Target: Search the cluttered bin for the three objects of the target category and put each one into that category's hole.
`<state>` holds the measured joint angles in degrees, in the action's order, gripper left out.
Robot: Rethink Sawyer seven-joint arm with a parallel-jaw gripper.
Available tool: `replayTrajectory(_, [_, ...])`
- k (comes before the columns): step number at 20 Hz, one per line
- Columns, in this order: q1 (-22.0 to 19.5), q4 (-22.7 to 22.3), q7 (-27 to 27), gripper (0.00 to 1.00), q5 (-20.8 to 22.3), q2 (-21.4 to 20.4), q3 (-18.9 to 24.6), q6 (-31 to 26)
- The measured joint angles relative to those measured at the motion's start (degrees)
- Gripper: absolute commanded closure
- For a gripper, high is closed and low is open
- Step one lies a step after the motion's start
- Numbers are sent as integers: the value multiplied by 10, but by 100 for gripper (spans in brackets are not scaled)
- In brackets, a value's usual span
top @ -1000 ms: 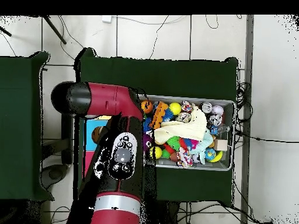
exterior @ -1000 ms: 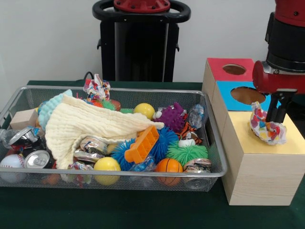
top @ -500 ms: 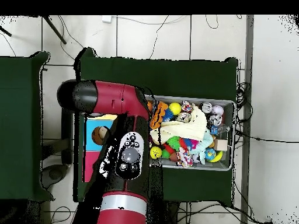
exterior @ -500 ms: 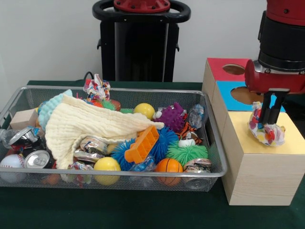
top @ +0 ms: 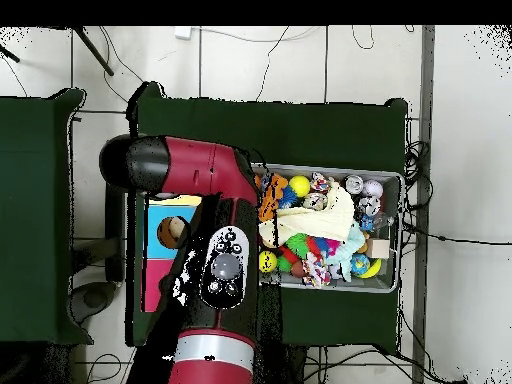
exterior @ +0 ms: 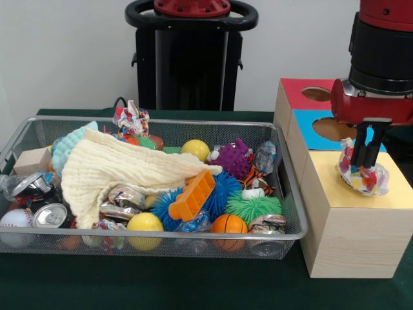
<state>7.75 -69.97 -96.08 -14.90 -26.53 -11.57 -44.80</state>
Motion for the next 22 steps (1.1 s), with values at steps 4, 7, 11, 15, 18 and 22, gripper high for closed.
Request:
replayTrajectory(4, [0, 1, 0, 100, 0, 1, 0, 0])
replayTrajectory(7, [0, 4, 0, 100, 0, 4, 0, 0])
replayTrajectory(11, [0, 10, 0, 100, 0, 10, 0, 0])
replayTrajectory(15, [0, 17, 0, 100, 0, 23, 0, 0])
replayTrajectory(18, [0, 20, 0, 100, 0, 31, 0, 0])
replayTrajectory(22, [0, 20, 0, 100, 0, 37, 0, 0])
